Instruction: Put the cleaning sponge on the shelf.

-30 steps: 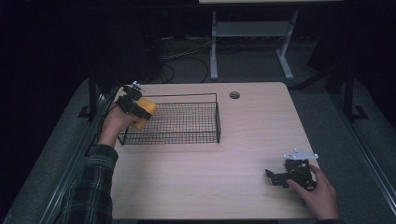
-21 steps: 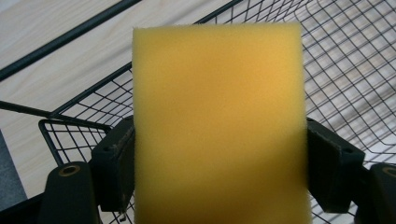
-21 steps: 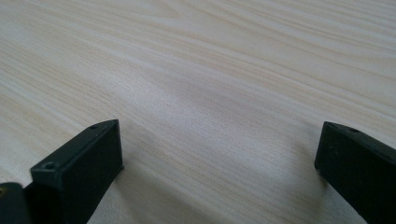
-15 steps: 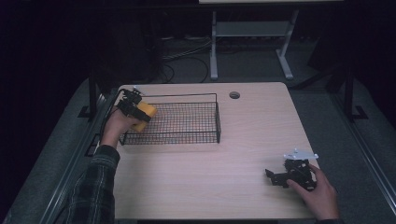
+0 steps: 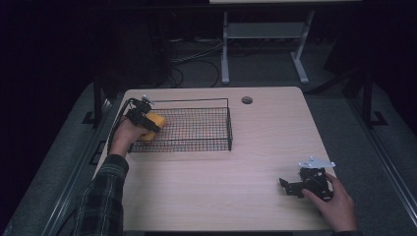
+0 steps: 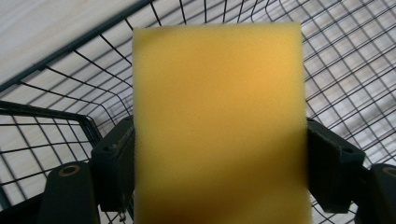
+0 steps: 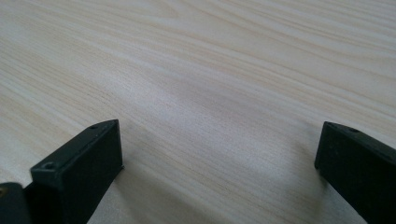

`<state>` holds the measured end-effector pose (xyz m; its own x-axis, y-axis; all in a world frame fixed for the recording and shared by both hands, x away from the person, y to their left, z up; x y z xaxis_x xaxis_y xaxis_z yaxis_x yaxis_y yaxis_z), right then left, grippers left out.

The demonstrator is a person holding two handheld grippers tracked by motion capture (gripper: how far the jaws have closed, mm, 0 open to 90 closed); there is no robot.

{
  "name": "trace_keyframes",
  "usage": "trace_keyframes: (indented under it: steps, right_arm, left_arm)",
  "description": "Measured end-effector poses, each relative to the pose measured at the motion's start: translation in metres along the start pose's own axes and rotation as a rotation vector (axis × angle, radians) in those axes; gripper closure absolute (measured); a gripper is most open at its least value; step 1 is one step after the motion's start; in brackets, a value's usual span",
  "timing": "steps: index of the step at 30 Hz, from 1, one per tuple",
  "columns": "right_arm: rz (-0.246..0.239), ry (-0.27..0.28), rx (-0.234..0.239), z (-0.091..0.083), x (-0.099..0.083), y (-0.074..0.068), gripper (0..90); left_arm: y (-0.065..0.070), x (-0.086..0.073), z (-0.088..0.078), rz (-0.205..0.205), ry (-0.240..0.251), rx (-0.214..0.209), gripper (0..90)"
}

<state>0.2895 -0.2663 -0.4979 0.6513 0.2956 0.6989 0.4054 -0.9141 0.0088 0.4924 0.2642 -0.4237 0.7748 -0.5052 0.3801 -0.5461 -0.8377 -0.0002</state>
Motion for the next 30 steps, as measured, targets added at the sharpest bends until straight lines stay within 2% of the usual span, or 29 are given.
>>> trace_keyframes:
  steps: [19,23,30]
  right_arm:
    - [-0.003,0.000,-0.002,0.0001,-0.0001,0.0002,0.1]
    - [-0.003,0.000,-0.002,0.0001,-0.0001,0.0002,0.1]
    - [-0.003,0.000,-0.002,0.0001,0.0000,0.0002,0.1]
  left_arm:
    - [0.0008,-0.0058,0.0063,0.002,-0.044,-0.027,21.1]
    - [0.0006,-0.0058,0.0048,0.001,-0.036,-0.031,18.3]
    - [0.0029,-0.0045,-0.0024,0.004,-0.011,-0.027,18.2]
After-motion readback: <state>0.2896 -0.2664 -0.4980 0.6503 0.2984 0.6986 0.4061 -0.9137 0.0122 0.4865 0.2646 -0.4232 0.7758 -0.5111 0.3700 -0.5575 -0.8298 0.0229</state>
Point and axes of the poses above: each handheld gripper's, and its own axes: z roughly forward along the jaws, x roughly out of its top, y roughly to its right, the point moved 2 cm from there along z, roughly forward along the jaws, and after that the axes turned 3 degrees about -x, right-handed, at the moved point
